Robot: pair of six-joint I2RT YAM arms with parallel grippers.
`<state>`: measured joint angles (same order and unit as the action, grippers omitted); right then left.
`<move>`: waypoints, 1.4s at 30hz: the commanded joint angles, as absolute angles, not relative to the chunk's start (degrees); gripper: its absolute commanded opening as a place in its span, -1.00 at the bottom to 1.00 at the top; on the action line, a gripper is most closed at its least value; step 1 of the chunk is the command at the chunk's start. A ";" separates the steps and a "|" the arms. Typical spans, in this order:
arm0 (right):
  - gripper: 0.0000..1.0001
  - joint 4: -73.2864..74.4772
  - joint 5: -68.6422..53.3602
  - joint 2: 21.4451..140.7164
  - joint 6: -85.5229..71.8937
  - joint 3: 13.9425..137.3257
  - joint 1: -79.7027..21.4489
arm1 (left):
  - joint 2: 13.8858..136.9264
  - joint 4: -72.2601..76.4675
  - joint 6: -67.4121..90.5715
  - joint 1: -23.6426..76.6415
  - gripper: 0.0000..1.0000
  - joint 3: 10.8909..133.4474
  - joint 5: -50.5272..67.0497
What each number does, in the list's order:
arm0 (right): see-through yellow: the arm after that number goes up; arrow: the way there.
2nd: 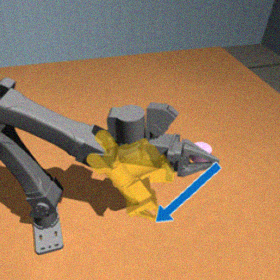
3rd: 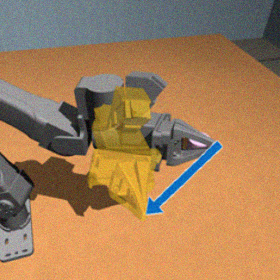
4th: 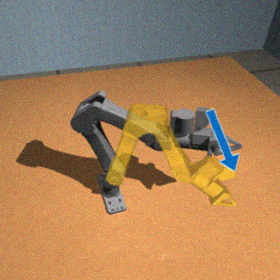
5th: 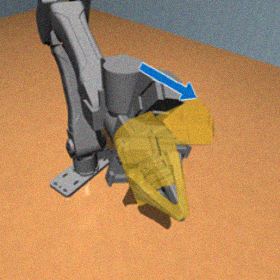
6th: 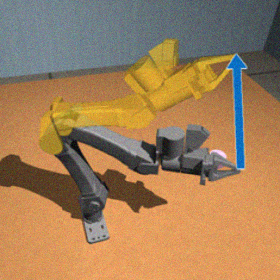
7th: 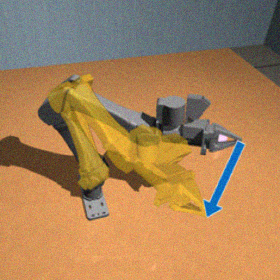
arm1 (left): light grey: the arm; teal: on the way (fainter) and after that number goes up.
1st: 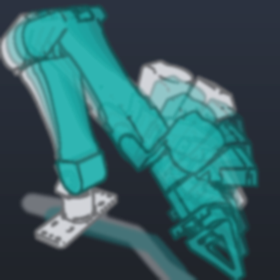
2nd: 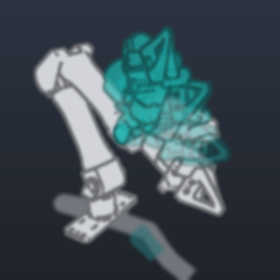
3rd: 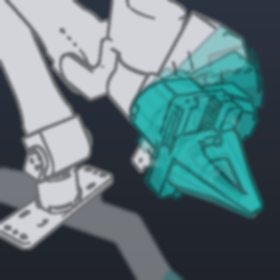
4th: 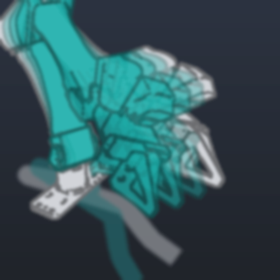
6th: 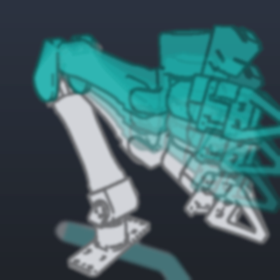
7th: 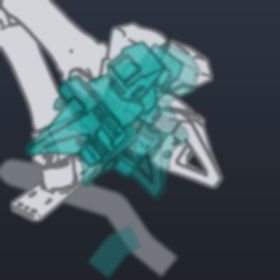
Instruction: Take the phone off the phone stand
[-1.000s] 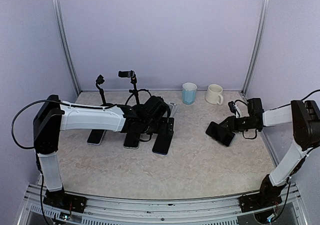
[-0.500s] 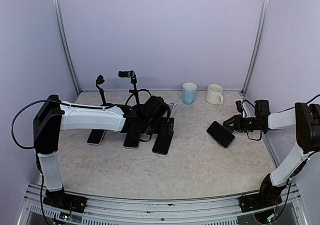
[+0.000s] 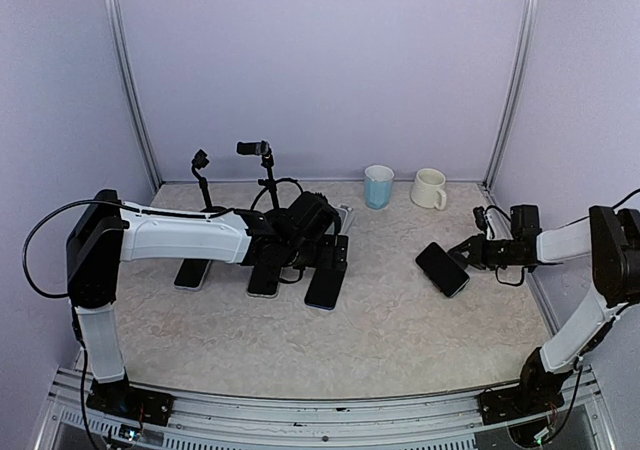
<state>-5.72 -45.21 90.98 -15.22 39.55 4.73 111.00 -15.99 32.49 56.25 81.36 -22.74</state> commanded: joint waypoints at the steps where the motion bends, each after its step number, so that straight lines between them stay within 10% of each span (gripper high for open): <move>1: -0.67 -6.81 -44.79 90.24 -16.13 37.90 5.67 | 108.72 -15.68 31.57 55.81 0.98 81.10 -22.86; 8: -1.00 -8.64 -47.02 90.94 -17.05 37.66 5.89 | 108.27 -15.72 29.89 55.77 0.98 81.13 -22.98; 42: -1.00 -12.10 -61.38 86.22 -21.66 38.39 -12.46 | 94.86 -4.68 -10.78 70.39 0.98 69.43 -16.04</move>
<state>-12.84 -57.47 89.84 -22.65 35.81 -9.15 98.04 -6.85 -1.58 68.27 72.29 -17.06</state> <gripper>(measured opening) 0.006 0.988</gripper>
